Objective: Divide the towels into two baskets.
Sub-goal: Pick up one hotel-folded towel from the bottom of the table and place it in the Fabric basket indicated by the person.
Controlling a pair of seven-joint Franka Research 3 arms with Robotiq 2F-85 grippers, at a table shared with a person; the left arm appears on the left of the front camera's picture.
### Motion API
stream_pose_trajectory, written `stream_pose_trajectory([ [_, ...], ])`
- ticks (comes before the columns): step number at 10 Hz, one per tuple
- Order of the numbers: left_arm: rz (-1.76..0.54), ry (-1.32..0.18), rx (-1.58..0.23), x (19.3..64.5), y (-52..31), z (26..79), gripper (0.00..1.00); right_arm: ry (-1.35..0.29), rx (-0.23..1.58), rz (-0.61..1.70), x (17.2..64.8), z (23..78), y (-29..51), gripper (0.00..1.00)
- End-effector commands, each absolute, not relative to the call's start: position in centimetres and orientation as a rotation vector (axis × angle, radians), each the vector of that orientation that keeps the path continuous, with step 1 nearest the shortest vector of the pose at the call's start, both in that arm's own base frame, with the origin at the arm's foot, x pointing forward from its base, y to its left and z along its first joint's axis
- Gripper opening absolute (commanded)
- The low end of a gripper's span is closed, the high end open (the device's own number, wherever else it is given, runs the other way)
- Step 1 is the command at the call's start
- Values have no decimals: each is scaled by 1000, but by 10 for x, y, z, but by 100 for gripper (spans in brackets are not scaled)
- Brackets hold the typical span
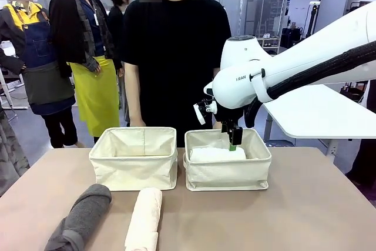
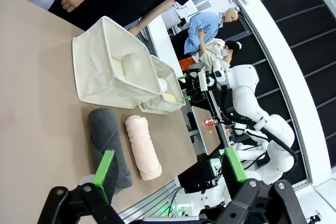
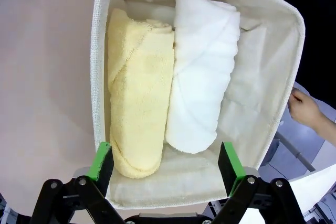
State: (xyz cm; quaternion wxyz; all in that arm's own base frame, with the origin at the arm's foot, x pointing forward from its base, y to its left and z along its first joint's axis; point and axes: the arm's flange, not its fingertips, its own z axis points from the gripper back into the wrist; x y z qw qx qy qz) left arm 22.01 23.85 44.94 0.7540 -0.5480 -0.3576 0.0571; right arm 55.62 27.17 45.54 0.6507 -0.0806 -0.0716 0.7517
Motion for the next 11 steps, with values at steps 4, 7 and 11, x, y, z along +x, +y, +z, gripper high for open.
stream_pose_trajectory([
  [4,102,-809,-1207,219,241,450,100,-157,-184,1726,556,455,270,100],
  [7,102,-809,-1207,219,241,450,100,-162,-158,1691,528,478,269,100],
  [11,102,-809,-1207,219,241,450,100,-69,200,1367,426,526,210,100],
])
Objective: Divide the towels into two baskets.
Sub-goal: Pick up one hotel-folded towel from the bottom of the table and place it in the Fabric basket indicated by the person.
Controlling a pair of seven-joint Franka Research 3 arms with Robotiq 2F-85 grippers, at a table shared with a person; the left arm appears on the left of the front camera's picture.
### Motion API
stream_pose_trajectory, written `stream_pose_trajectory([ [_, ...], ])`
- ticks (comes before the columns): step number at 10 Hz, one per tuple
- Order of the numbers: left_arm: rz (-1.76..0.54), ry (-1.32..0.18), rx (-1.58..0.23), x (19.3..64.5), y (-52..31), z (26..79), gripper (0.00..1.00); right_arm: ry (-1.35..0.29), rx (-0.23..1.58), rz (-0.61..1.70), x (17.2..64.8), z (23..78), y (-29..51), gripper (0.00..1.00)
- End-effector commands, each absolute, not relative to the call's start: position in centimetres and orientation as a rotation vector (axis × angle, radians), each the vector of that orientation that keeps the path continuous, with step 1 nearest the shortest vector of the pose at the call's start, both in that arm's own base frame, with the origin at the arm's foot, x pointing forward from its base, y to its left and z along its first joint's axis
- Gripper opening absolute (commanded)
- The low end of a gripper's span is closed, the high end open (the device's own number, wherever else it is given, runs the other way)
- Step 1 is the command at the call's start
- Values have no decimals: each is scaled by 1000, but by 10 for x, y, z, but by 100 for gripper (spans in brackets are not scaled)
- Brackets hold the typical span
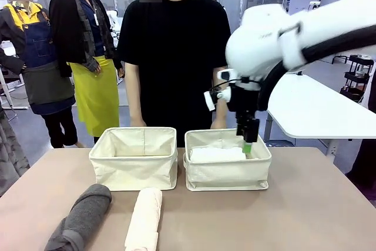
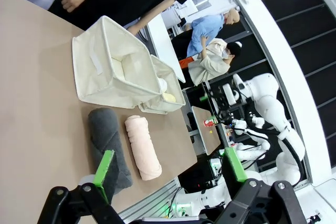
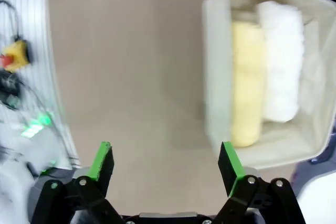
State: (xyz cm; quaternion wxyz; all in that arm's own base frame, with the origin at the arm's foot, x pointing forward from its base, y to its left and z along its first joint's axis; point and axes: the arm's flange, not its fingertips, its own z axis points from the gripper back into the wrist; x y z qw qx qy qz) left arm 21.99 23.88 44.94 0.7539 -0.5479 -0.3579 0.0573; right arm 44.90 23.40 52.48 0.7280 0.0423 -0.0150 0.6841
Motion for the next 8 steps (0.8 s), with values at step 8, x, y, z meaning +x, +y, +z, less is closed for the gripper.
stream_pose_trajectory([
  [8,102,-809,-1207,219,241,450,100,-216,1112,357,316,451,-125,100],
])
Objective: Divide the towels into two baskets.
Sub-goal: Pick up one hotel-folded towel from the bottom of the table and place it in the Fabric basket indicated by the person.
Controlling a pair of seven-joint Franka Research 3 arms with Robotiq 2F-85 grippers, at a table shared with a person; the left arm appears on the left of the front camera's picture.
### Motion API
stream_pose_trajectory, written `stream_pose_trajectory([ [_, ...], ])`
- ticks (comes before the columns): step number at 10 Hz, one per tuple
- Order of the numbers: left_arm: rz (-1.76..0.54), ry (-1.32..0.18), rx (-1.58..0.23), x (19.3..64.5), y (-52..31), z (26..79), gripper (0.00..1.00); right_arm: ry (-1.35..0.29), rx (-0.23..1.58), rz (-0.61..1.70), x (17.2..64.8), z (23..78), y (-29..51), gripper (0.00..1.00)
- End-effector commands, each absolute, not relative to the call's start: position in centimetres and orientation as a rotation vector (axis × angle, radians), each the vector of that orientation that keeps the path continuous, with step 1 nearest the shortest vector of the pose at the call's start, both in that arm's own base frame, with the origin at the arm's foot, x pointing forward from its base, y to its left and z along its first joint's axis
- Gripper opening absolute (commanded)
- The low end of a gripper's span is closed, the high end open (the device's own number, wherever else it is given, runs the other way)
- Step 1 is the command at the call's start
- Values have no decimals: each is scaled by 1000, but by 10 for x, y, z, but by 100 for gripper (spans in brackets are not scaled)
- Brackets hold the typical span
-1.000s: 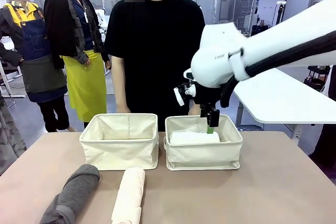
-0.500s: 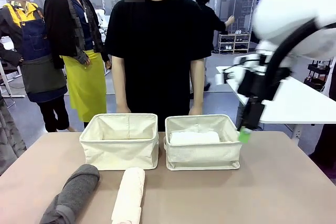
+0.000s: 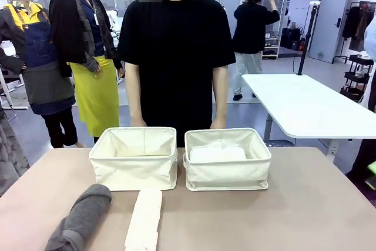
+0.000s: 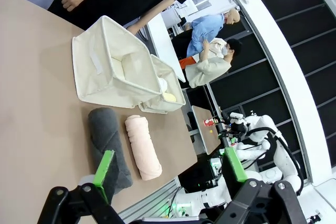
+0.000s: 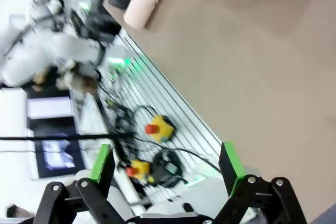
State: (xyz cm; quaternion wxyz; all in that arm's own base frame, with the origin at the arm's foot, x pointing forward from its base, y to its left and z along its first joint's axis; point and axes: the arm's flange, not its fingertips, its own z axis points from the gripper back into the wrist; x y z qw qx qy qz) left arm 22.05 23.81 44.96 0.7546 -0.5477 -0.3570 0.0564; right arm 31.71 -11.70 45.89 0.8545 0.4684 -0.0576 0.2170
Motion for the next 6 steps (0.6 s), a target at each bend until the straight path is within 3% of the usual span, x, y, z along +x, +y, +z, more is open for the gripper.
stream_pose_trajectory([
  [1,102,-809,-1207,219,241,450,100,-284,1171,257,293,435,-152,100],
  [4,102,-809,-1207,219,241,450,100,-413,1255,54,231,397,-194,100],
  [6,102,-809,-1207,219,241,450,100,-403,1171,27,229,390,-199,100],
])
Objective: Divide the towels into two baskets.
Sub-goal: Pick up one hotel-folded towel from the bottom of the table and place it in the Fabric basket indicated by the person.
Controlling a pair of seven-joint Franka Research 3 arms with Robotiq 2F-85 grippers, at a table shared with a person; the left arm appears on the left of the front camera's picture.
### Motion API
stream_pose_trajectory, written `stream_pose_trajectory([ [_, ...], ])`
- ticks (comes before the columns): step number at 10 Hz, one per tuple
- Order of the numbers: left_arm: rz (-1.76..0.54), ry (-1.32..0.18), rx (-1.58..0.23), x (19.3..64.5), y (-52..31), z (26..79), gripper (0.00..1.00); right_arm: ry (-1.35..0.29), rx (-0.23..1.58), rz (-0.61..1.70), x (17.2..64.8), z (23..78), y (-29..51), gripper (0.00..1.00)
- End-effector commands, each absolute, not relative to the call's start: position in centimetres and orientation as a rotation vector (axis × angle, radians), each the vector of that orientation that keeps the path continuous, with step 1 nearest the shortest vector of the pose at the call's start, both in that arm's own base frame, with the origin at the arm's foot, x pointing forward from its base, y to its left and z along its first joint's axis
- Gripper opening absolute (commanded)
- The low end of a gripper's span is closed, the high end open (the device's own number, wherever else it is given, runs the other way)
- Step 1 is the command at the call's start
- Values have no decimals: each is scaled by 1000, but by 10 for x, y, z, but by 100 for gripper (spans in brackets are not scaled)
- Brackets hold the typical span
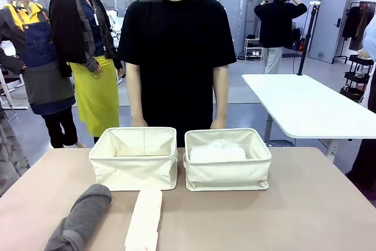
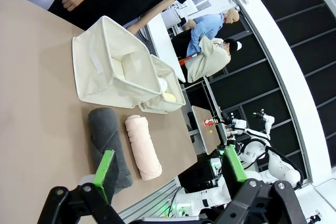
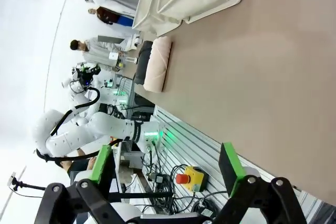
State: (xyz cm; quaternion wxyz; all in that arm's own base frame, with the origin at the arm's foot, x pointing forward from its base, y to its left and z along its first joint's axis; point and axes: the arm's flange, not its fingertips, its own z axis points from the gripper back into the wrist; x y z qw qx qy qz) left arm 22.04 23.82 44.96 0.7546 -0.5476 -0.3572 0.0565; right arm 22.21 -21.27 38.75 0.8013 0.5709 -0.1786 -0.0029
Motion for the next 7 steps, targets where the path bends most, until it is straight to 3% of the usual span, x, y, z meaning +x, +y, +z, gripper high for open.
stream_pose_trajectory([
  [1,102,-809,-1207,219,241,450,100,-365,1239,9,225,388,-207,100],
  [7,102,-809,-1207,219,241,450,100,-365,1239,9,225,388,-207,100],
])
